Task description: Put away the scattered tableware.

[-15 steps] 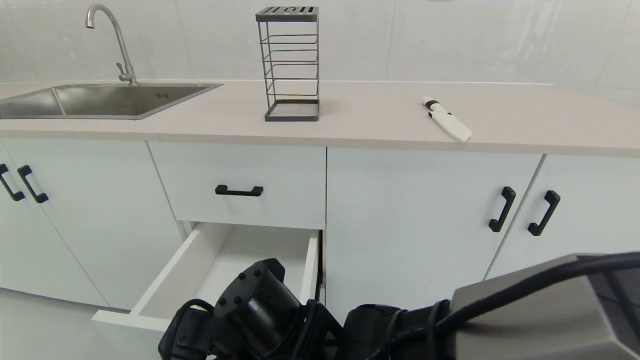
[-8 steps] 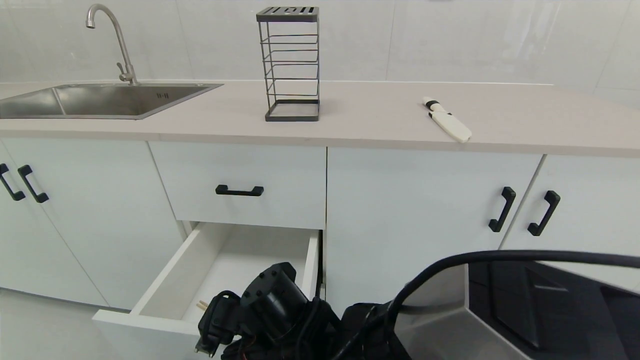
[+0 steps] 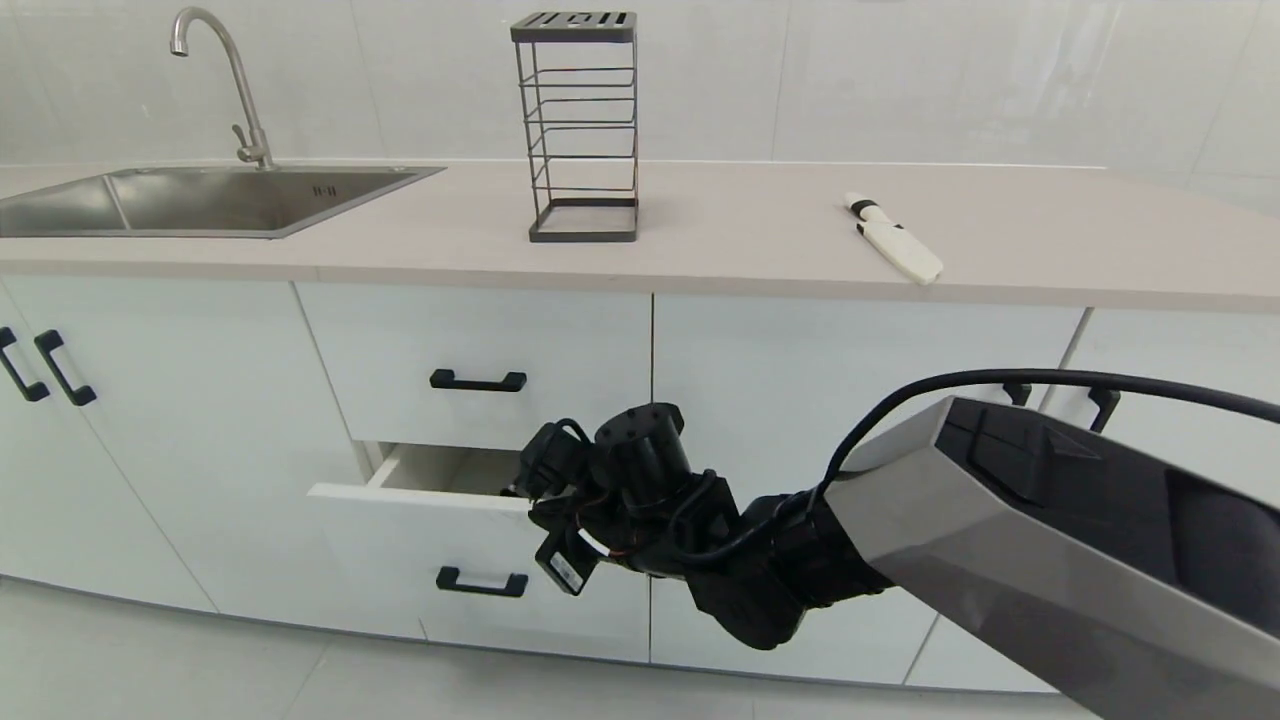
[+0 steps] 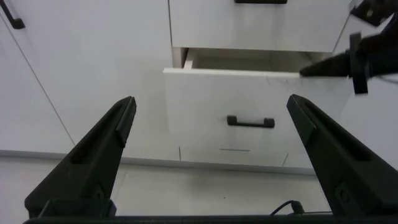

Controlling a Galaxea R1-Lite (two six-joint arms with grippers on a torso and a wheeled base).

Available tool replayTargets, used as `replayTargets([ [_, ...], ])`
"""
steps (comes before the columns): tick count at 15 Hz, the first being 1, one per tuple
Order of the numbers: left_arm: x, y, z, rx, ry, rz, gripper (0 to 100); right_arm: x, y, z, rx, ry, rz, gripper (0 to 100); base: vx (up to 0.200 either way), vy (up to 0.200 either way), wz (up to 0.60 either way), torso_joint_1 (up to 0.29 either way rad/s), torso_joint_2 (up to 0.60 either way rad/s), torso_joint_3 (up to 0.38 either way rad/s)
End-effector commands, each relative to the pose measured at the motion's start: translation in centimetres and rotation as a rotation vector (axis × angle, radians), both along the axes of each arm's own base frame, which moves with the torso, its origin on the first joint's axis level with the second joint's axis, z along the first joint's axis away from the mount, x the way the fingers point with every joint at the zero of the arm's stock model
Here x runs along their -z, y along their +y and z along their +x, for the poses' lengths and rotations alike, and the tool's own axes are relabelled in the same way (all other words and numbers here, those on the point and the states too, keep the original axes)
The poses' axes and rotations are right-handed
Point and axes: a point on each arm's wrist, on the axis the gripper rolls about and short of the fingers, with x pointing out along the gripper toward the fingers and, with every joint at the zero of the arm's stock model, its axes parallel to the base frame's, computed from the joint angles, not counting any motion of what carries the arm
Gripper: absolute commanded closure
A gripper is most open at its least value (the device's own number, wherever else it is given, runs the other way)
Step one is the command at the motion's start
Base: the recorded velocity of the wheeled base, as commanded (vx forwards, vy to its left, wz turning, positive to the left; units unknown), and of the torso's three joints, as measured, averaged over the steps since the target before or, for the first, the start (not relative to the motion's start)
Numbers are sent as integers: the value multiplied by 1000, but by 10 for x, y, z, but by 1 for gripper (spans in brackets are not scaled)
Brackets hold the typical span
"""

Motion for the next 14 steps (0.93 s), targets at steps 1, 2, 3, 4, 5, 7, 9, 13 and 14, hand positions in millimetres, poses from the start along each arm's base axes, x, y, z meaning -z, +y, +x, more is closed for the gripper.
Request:
replayTargets([
  [1, 0, 0, 0, 0, 1, 0, 0, -4, -2, 6, 4, -20, 20, 100, 0, 0, 0, 0, 0, 0],
  [2, 0, 0, 0, 0, 1, 0, 0, -4, -1, 4, -2, -20, 22, 100, 0, 0, 0, 0, 0, 0],
  [3, 0, 0, 0, 1, 1, 0, 0, -3, 2, 0, -12, -21, 22, 100, 0, 0, 0, 0, 0, 0],
  [4, 0, 0, 0, 0, 1, 0, 0, -3, 6, -5, -27, -20, 22, 100, 0, 0, 0, 0, 0, 0],
  [5, 0, 0, 0, 0, 1, 0, 0, -3, 7, -7, -33, -19, 21, 100, 0, 0, 0, 0, 0, 0],
  [7, 0, 0, 0, 0, 1, 0, 0, -11, 8, -19, -55, -18, 29, 100, 0, 0, 0, 0, 0, 0],
  [9, 0, 0, 0, 0, 1, 0, 0, -21, -1, -32, -68, -16, 37, 100, 0, 0, 0, 0, 0, 0],
  [13, 0, 0, 0, 1, 1, 0, 0, -43, -74, -74, -19, 11, 116, 100, 0, 0, 0, 0, 0, 0],
  [14, 0, 0, 0, 0, 1, 0, 0, -58, -93, -81, -10, 6, 134, 100, 0, 0, 0, 0, 0, 0],
])
